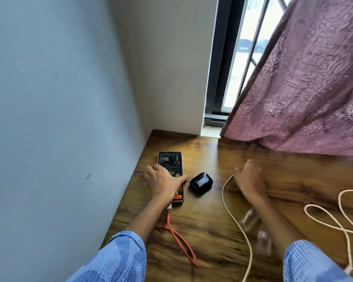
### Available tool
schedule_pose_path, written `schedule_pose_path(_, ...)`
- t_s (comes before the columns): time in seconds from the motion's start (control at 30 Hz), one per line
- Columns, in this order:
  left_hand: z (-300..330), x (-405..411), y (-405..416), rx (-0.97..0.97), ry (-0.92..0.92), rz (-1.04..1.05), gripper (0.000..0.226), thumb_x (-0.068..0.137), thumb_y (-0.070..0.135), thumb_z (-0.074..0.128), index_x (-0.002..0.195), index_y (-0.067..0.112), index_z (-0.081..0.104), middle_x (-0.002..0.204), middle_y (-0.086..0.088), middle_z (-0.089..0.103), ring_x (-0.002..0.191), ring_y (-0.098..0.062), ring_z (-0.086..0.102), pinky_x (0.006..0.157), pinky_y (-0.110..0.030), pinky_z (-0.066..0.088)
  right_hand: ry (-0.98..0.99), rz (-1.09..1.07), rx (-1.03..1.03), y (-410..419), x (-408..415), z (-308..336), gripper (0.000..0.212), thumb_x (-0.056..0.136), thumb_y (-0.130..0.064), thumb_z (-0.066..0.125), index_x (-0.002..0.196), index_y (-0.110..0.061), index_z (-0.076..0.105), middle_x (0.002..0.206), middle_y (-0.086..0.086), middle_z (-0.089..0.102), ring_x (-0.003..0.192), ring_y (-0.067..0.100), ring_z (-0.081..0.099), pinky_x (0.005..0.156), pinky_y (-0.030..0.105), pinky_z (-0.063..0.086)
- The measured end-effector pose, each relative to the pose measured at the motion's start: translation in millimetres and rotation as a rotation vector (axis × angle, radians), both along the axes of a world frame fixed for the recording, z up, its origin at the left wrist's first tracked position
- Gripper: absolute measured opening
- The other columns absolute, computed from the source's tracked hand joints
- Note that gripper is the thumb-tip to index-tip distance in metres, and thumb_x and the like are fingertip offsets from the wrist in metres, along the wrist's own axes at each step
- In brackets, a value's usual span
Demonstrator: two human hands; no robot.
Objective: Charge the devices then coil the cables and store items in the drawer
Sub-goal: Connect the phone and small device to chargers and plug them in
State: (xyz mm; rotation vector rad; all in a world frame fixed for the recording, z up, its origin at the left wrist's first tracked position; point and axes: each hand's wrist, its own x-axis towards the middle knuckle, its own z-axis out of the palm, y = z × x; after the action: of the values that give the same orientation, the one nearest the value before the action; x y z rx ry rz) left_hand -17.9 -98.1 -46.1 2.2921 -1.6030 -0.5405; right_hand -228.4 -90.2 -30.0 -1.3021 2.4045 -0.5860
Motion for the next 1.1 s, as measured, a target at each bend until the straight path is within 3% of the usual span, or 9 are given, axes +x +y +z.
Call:
schedule_pose_path(0.2, 9.0, -9.4, 4.9, -0.114, -0.031, -0.047, 0.095, 0.077, 0.055, 0.065, 0.143, 0.004, 0.019, 0.145, -0.015, 0.022, 0.130, -0.032, 0.026, 0.110, -0.041, 0.030, 0.027, 0.016, 0.031, -6.4, 0.7, -1.9, 0.020, 0.086, -0.002, 0.041, 0.102, 0.004, 0.052, 0.111, 0.029, 0.059, 0.105, 0.045, 0.057, 0.081, 0.044, 0.047)
schedule_pose_path(0.3, 12.2, -19.0, 4.5, -0.337, -0.028, -0.277, 0.068, 0.087, 0.045, 0.058, 0.139, 0.009, 0.034, 0.138, -0.009, 0.035, 0.125, -0.024, 0.032, 0.106, -0.034, 0.032, 0.040, 0.035, 0.024, -8.8, 1.9, -3.4, 0.024, 0.087, 0.000, 0.039, 0.108, 0.001, 0.050, 0.114, 0.026, 0.058, 0.105, 0.044, 0.056, 0.081, 0.044, 0.048)
schedule_pose_path(0.43, 12.8, -31.8, 3.1, -0.218, 0.102, -0.677, 0.055, 0.087, 0.042, 0.061, 0.132, 0.014, 0.049, 0.129, 0.000, 0.046, 0.124, -0.016, 0.038, 0.104, -0.034, 0.039, -0.045, 0.015, -0.027, -6.8, -1.2, -6.0, 0.038, 0.085, -0.002, 0.046, 0.123, 0.001, 0.044, 0.111, 0.026, 0.060, 0.103, 0.043, 0.057, 0.077, 0.042, 0.047)
schedule_pose_path(0.57, 5.8, -42.2, 3.0, -0.012, -0.014, -0.785, 0.068, 0.081, 0.039, 0.069, 0.139, 0.020, 0.039, 0.136, -0.002, 0.040, 0.129, -0.021, 0.034, 0.104, -0.042, 0.041, -0.229, -0.011, -0.136, -1.0, -5.3, -9.0, 0.065, 0.080, -0.005, 0.056, 0.141, -0.001, 0.033, 0.108, 0.020, 0.063, 0.108, 0.040, 0.057, 0.088, 0.044, 0.048)
schedule_pose_path(0.7, 9.6, -46.5, 1.3, -0.017, 0.090, -0.748, 0.058, 0.082, 0.029, 0.069, 0.134, 0.016, 0.045, 0.127, -0.005, 0.047, 0.123, -0.024, 0.043, 0.102, -0.038, 0.041, -0.727, -0.141, -0.177, 13.7, -2.5, 0.0, 0.071, 0.086, 0.001, 0.054, 0.148, -0.007, 0.021, 0.074, 0.005, 0.061, 0.074, 0.026, 0.068, 0.075, 0.039, 0.054)
schedule_pose_path(0.77, 19.0, -46.7, 5.0, -0.015, 0.253, -0.673, 0.058, 0.081, 0.031, 0.071, 0.132, 0.015, 0.049, 0.124, -0.005, 0.051, 0.117, -0.021, 0.050, 0.097, -0.029, 0.044, -1.007, -0.212, -0.186, 25.3, -0.4, 7.7, 0.062, 0.090, 0.004, 0.049, 0.147, -0.007, 0.024, 0.081, 0.008, 0.059, 0.060, 0.017, 0.061, 0.062, 0.031, 0.052)
schedule_pose_path(0.83, 33.5, -44.6, 13.1, 0.066, 0.604, -0.530, 0.055, 0.081, 0.029, 0.072, 0.130, 0.016, 0.050, 0.123, -0.004, 0.054, 0.108, -0.017, 0.057, 0.085, -0.023, 0.050, -1.127, -0.214, -0.181, 38.5, 1.8, 20.5, 0.047, 0.093, 0.005, 0.044, 0.139, -0.004, 0.037, 0.082, 0.009, 0.058, 0.056, 0.013, 0.050, 0.050, 0.023, 0.043)
schedule_pose_path(0.93, 55.1, -42.2, 30.8, 0.252, 1.393, -0.245, 0.044, 0.084, 0.009, 0.067, 0.125, 0.009, 0.051, 0.119, -0.017, 0.057, 0.105, -0.023, 0.060, 0.083, -0.037, 0.055, -1.192, -0.173, -0.194, 65.5, 6.5, 42.7, 0.032, 0.092, 0.007, 0.037, 0.113, -0.003, 0.059, 0.075, 0.006, 0.059, 0.050, 0.010, 0.041, 0.037, 0.017, 0.029)
schedule_pose_path(1.1, 81.4, -49.7, 59.9, 0.234, 2.001, 0.021, 0.033, 0.072, 0.000, 0.061, 0.104, 0.007, 0.054, 0.102, -0.016, 0.056, 0.100, -0.035, 0.058, 0.085, -0.053, 0.050, -1.255, -0.079, -0.240, 111.6, 28.7, 78.0, 0.029, 0.093, -0.001, 0.043, 0.099, -0.013, 0.068, 0.064, 0.001, 0.059, 0.041, 0.004, 0.039, 0.036, 0.016, 0.025)
